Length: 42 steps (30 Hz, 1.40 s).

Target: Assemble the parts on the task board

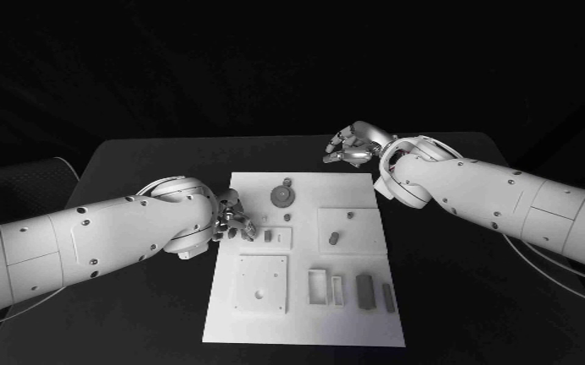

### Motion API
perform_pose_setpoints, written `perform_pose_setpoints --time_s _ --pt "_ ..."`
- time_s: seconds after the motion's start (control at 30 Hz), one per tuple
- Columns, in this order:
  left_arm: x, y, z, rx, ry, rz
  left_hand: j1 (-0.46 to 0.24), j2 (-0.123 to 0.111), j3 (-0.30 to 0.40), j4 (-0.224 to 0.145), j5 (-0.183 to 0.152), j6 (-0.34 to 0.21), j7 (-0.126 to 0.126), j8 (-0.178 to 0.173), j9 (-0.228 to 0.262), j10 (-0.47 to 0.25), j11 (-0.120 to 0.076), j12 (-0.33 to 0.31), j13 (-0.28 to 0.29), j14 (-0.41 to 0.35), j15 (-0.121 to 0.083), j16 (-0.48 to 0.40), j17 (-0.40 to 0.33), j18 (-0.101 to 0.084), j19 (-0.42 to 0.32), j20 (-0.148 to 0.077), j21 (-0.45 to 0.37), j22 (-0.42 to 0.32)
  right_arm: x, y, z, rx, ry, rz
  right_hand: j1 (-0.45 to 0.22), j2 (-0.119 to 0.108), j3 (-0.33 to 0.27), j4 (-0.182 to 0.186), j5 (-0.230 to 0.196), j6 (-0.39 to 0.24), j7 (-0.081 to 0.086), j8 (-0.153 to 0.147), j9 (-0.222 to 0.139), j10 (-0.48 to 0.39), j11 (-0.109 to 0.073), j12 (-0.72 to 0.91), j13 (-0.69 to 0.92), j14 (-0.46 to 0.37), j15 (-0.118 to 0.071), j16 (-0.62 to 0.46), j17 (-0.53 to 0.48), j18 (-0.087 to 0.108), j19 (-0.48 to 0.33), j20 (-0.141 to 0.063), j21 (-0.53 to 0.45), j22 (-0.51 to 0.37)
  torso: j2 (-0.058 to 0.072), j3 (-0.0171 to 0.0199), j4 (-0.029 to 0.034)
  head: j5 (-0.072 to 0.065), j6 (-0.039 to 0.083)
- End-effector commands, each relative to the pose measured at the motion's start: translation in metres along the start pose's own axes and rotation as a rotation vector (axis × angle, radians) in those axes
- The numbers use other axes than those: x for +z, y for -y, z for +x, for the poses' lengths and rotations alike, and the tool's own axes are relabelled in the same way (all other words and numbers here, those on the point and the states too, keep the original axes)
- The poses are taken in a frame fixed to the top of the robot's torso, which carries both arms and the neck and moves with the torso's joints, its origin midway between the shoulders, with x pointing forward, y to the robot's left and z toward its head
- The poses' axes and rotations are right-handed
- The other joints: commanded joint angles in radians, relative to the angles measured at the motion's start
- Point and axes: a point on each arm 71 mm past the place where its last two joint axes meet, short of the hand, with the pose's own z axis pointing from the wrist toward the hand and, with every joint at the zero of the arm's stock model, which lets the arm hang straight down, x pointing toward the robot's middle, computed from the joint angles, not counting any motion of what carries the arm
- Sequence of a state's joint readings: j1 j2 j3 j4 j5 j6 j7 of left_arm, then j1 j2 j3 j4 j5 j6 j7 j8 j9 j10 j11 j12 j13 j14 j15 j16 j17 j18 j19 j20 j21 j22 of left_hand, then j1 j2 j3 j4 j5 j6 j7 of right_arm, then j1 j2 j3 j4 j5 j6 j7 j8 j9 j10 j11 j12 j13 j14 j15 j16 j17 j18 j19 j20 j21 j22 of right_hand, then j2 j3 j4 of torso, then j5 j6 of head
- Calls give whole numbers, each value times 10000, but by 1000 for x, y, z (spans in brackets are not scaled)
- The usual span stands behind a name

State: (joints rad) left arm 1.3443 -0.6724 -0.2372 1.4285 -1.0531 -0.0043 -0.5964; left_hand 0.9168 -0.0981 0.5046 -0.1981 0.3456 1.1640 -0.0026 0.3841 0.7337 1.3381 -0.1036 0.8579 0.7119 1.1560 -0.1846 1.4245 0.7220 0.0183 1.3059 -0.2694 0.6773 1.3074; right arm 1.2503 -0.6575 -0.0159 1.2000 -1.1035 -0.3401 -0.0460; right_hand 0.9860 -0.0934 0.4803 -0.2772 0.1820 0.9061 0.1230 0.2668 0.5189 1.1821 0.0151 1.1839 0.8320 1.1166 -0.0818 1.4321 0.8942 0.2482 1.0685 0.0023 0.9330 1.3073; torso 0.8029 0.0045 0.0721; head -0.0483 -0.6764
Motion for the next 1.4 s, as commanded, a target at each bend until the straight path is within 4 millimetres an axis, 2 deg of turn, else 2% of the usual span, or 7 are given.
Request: perform_pose_setpoints --time_s 0.03,0.43,1.1,1.4 --pt "0 2 1 93 -47 154 -154 43 -238 38 -45 129 77 21 499 -40 4 68 4 125 -209 76 22 232 24 -45 79 202 0 -1 1 -18 -112 -80 -135 4 3 68 62 11 75 -70 15 -77 15 -17 -12 1 -59 -35 -10 136 9 -23 -36 9 1 2 1 -11 -6" --pt "0 1 1 24 -74 133 -797 -44 -952 137 -69 74 72 14 497 -104 -6 113 -7 56 -220 91 53 268 -69 -56 65 192 0 -1 1 -18 -98 -67 -136 0 3 68 62 6 75 -74 17 -78 15 -17 -12 0 -58 -35 -10 136 8 -23 -37 9 -2 4 1 -10 -10" --pt "0 2 1 56 -132 176 -757 -8 -1012 56 -69 75 65 19 500 -107 -13 124 -8 51 -228 101 62 284 -75 -65 69 194 0 0 1 -21 -97 -61 -136 -3 7 67 60 1 76 -78 20 -78 16 -16 -13 1 -58 -34 -11 136 10 -25 -37 10 -3 -10 7 -17 -26" --pt "-1 5 3 73 -171 266 -765 2 -1026 53 -70 78 64 21 500 -106 -14 127 -8 51 -229 103 64 284 -74 -63 70 194 0 0 1 -21 -95 -64 -135 0 9 68 61 2 76 -79 22 -78 16 -16 -13 1 -58 -33 -11 136 10 -25 -37 10 -1 -2 1 -17 -29"
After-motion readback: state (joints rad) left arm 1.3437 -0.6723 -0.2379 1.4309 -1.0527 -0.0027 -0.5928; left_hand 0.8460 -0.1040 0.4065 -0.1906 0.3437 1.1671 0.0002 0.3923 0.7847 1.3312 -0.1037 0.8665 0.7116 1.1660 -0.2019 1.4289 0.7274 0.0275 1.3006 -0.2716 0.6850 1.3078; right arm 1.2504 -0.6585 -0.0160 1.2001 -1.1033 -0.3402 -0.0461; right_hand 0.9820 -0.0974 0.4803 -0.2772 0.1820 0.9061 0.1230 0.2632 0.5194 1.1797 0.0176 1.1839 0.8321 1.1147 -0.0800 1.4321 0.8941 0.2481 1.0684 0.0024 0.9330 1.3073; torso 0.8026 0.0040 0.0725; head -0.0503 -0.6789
